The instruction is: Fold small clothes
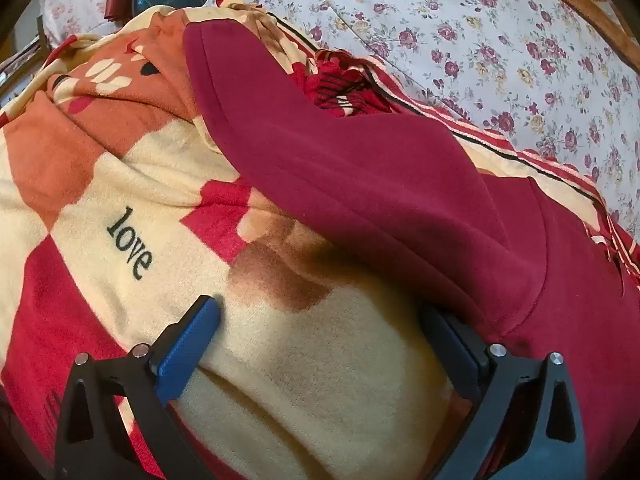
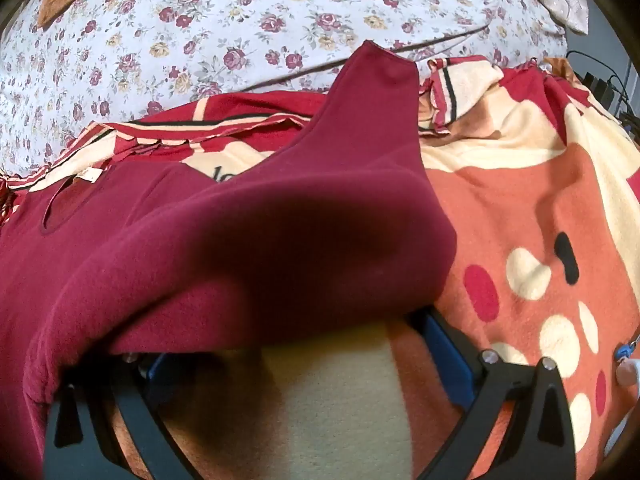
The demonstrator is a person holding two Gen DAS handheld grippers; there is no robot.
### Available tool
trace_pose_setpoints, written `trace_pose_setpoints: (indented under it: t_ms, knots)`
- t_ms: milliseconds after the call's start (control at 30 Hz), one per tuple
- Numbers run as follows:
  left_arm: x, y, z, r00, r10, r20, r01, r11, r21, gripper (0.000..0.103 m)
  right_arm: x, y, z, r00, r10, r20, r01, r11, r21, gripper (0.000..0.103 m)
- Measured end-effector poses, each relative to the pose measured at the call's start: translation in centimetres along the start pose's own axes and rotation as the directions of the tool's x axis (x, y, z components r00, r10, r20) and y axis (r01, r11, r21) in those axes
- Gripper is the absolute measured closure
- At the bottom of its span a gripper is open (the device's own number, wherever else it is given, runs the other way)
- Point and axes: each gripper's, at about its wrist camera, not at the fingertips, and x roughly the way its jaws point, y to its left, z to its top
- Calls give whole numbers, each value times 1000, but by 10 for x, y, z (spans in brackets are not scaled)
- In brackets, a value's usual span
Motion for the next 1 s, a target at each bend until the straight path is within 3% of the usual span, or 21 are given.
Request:
trace_pose_setpoints:
  t_ms: [133,300,433,533,733,767,867,1000]
  knots:
    - [-1,-1,0,1000,5,-4,-5,1000,4,17,1,1,1,1000,0,0,0,1000,0,0]
    - [-10,-3,-2,998,-7,-67,9,999,31,18,1,2,1,1000,0,0,0,1000,0,0]
    - [-30,-7,-9,995,-2,-100,10,996,88,31,2,3,2,1000,-1,0,1,1000,0,0]
    - [-48,-8,-16,993,6,-114,8,992,123,34,2,4,3,1000,0,-1,0,1000,0,0]
    - [-94,-26,-25,997,79,-1,-76,966,248,35,2,4,4,1000,19,-16,-19,1000,-4,0]
    - [-101,-29,-25,998,60,8,-60,964,258,35,1,3,5,999,34,-28,-35,999,-13,0]
    - [-126,-32,-27,996,-91,-5,90,966,244,35,-21,-4,-1,997,46,-67,-49,998,-44,5]
    - [-152,-47,-30,987,-159,33,146,958,245,35,-75,-20,-15,987,147,-64,-147,989,4,5]
